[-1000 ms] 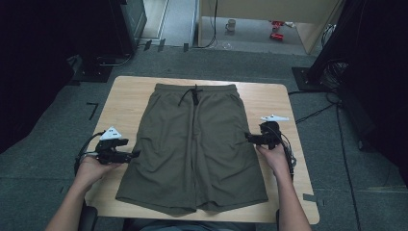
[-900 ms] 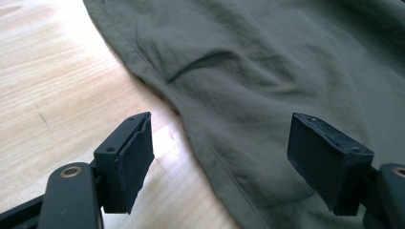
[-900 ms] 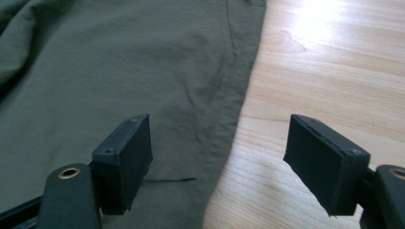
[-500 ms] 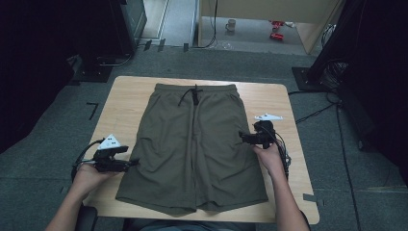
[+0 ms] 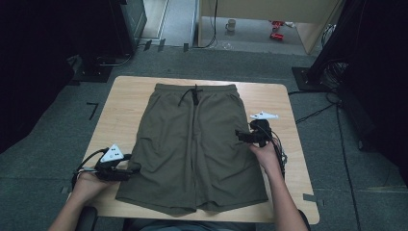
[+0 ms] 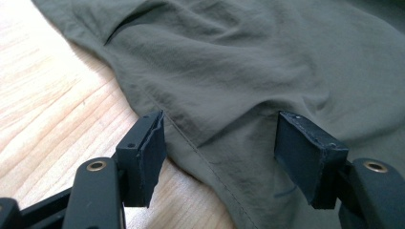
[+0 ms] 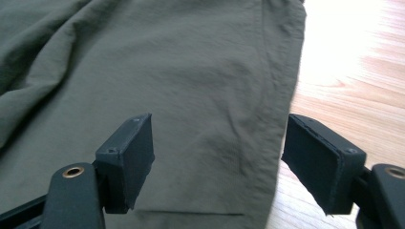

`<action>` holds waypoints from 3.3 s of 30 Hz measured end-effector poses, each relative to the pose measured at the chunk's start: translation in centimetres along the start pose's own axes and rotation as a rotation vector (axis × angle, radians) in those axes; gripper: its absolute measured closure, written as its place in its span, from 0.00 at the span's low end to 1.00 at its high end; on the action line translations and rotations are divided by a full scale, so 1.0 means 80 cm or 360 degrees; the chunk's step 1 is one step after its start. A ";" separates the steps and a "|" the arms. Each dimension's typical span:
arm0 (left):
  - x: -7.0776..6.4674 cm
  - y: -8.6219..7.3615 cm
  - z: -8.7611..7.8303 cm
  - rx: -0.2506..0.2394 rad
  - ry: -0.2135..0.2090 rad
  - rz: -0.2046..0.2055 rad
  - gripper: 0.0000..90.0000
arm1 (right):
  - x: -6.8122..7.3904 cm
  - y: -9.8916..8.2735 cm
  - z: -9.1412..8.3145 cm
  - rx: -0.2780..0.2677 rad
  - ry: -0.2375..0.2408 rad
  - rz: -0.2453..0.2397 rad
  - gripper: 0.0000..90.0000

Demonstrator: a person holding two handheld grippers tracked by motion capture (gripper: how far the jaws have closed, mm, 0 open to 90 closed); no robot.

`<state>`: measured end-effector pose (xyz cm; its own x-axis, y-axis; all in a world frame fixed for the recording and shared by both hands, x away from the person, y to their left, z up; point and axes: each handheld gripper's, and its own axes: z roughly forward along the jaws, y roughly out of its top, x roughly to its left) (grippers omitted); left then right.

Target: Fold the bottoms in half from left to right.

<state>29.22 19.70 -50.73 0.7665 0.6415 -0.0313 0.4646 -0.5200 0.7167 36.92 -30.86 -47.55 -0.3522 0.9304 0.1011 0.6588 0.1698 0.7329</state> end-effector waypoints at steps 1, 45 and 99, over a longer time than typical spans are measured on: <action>0.000 0.000 0.000 0.0000 0.0000 0.0000 0.40 | 0.000 0.000 0.000 0.0000 0.0000 0.0000 0.28; -0.003 -0.014 -0.004 -0.0059 0.0054 -0.0032 0.66 | 0.092 0.068 0.073 -0.0051 0.0245 -0.0146 0.40; -0.003 -0.016 -0.003 -0.0077 -0.0003 -0.0040 0.57 | 0.165 0.140 0.174 0.0046 0.0341 -0.0195 0.43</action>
<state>28.35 20.38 -51.44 0.7555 0.6532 -0.0511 0.4618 -0.4756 0.7487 48.91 -12.17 -47.37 -0.5618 0.8126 0.1552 0.6199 0.2893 0.7294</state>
